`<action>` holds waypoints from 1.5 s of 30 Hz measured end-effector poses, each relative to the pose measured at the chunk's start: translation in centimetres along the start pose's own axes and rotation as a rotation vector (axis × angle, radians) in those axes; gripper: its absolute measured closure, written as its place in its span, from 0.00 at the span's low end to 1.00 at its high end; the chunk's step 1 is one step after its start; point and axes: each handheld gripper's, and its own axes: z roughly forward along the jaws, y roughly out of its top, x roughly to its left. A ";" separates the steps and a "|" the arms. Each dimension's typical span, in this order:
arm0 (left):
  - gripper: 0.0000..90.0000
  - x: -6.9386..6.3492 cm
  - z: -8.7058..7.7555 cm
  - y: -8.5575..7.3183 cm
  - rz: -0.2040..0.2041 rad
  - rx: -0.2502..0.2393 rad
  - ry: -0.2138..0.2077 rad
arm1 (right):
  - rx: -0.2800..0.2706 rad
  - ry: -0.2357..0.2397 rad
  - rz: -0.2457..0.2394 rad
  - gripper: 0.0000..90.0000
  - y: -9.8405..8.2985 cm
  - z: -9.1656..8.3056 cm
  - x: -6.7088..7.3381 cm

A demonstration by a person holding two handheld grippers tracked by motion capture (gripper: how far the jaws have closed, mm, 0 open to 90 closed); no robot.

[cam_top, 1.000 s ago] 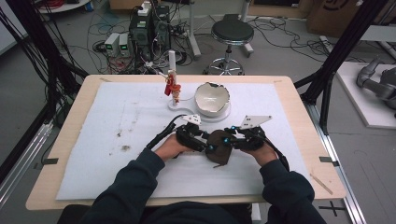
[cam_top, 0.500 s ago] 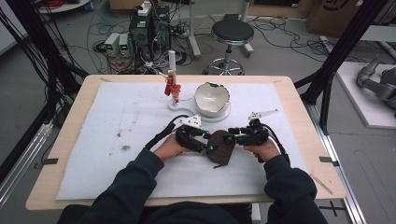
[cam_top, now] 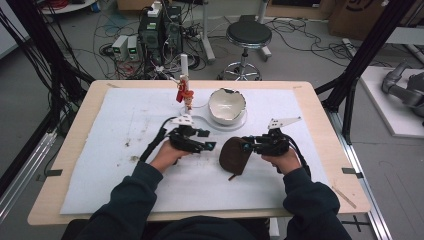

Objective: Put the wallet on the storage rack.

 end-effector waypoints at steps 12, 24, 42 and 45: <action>0.29 2.4 -9.1 -0.8 -0.037 -0.135 0.261 | -0.108 -0.078 -0.038 0.78 1.5 -2.5 0.1; 0.25 4.2 -11.9 -2.3 -0.080 -0.169 0.346 | -0.181 -0.130 -0.097 0.79 5.4 -4.0 0.0; 0.26 4.7 -12.1 -2.5 -0.100 -0.188 0.354 | -0.243 -0.199 -0.181 0.79 13.2 -0.8 -2.0; 0.26 4.7 -12.1 -2.6 -0.105 -0.188 0.350 | -0.246 -0.232 -0.186 0.79 13.6 0.5 -3.0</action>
